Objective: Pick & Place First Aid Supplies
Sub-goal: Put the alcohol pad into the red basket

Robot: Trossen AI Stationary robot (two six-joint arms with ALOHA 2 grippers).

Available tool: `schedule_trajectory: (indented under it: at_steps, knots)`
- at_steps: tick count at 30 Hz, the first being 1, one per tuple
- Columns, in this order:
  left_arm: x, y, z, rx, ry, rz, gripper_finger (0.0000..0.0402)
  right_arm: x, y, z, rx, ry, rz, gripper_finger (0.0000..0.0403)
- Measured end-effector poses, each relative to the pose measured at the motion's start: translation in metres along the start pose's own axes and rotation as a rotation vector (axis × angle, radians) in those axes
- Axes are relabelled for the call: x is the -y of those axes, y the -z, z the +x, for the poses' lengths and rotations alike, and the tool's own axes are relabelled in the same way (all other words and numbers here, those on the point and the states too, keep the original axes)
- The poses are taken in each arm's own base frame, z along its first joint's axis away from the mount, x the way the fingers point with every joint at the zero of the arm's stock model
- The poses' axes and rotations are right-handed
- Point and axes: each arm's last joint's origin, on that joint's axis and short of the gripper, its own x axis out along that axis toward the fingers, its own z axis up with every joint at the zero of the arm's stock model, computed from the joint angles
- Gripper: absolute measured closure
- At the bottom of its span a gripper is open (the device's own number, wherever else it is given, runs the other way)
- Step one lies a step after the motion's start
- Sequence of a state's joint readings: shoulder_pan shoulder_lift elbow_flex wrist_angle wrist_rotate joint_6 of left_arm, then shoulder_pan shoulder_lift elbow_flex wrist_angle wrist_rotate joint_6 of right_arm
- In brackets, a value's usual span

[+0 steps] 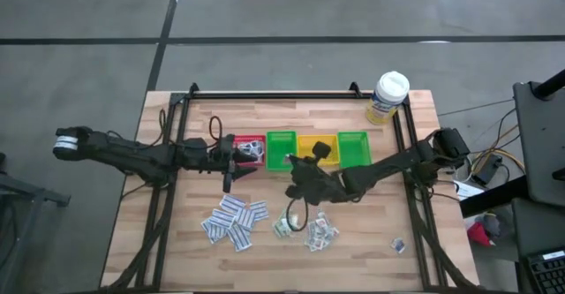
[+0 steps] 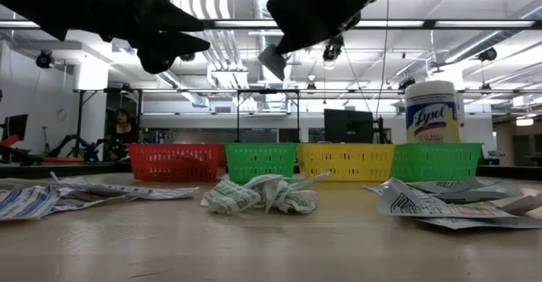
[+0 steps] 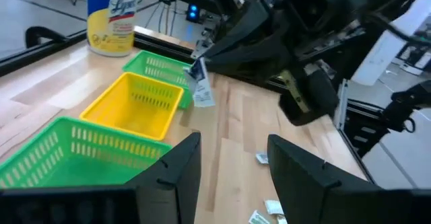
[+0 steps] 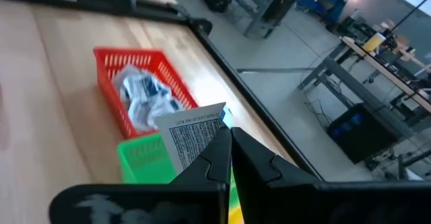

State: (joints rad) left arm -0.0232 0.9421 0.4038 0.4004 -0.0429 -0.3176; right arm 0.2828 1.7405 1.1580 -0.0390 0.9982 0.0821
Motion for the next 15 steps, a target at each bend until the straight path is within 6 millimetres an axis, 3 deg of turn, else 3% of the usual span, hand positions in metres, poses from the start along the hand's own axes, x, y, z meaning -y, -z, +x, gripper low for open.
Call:
schedule_trajectory:
  at_steps: [15]
  knots:
    - [0.011,0.007,0.025,0.16,-0.097,0.131,0.0239,0.013,-0.027,0.013,0.161,0.045,0.13,0.0395]
